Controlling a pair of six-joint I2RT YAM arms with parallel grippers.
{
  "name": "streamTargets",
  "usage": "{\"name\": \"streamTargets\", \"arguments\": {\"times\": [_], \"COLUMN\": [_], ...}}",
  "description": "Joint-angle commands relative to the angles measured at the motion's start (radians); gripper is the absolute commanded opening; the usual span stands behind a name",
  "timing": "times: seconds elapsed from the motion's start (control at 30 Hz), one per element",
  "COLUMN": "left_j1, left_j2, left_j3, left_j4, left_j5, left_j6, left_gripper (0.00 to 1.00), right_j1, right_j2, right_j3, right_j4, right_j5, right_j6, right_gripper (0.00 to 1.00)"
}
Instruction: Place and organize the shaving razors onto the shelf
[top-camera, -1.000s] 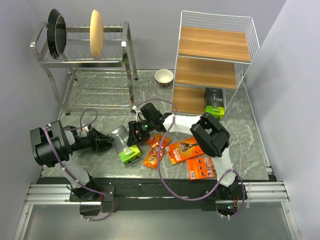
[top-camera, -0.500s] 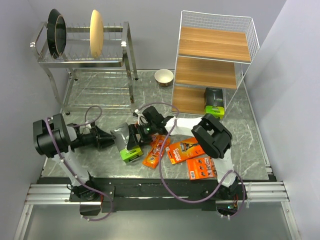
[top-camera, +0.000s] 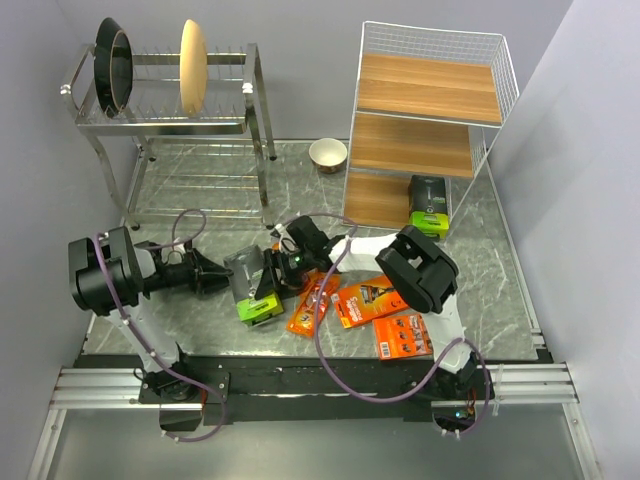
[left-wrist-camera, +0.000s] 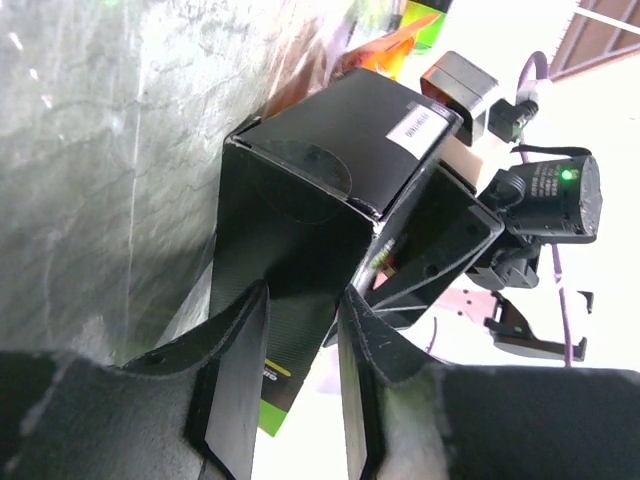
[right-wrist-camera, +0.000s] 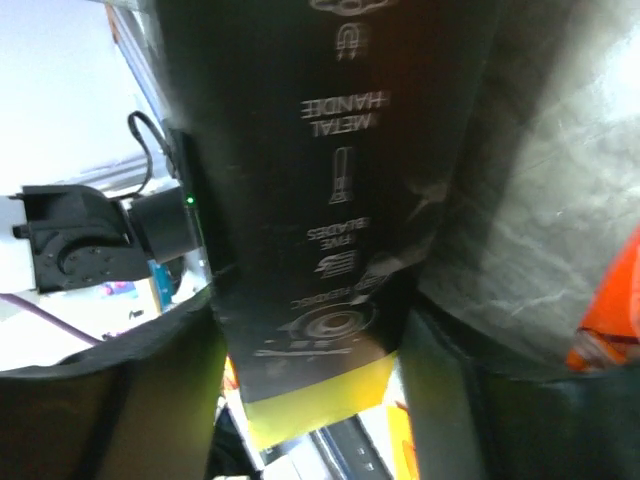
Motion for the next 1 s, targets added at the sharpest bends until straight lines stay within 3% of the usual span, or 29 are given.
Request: {"name": "streamTargets", "arguments": {"times": [0.0, 0.03, 0.13, 0.27, 0.4, 0.47, 0.5, 0.63, 0.73, 0.83, 0.97], "left_j1": [-0.032, -0.027, -0.001, 0.001, -0.002, -0.019, -0.024, -0.093, -0.25, -0.532, -0.795], "left_j2": [-0.038, -0.067, -0.248, -0.551, -0.659, -0.678, -0.679, -0.711, -0.748, -0.837, -0.863], "left_j3": [-0.041, -0.049, -0.095, -0.106, -0.018, 0.043, 0.062, 0.083, 0.092, 0.062, 0.028], "left_j4": [0.03, 0.036, 0.074, 0.1, -0.01, -0.134, -0.197, -0.272, -0.245, -0.144, -0.032], "left_j5": [-0.335, -0.326, -0.205, -0.129, -0.074, -0.033, -0.005, 0.009, -0.077, -0.213, -0.379], "left_j6": [0.038, 0.042, 0.102, 0.133, 0.293, 0.384, 0.524, 0.585, 0.561, 0.542, 0.591], "left_gripper": [0.13, 0.32, 0.52, 0.62, 0.68, 0.99, 1.0, 0.99, 0.99, 0.99, 0.99], "right_j1": [0.019, 0.017, 0.005, -0.067, -0.191, -0.254, -0.313, -0.438, -0.528, -0.576, -0.625], "right_j2": [-0.058, -0.096, -0.193, -0.332, -0.476, -0.518, -0.553, -0.652, -0.725, -0.765, -0.747], "right_j3": [0.006, 0.003, -0.017, -0.1, -0.169, -0.206, -0.215, -0.281, -0.381, -0.462, -0.497], "right_j4": [0.049, 0.033, -0.01, -0.045, -0.113, -0.134, -0.169, -0.243, -0.197, -0.113, -0.021], "right_j5": [0.016, 0.029, 0.043, 0.037, -0.006, -0.024, -0.029, -0.012, 0.019, 0.043, 0.063], "right_j6": [-0.006, -0.04, -0.091, -0.123, -0.114, -0.109, -0.129, -0.186, -0.122, -0.089, -0.103], "right_gripper": [0.46, 0.41, 0.34, 0.34, 0.34, 0.34, 0.34, 0.33, 0.33, 0.33, 0.33]}}
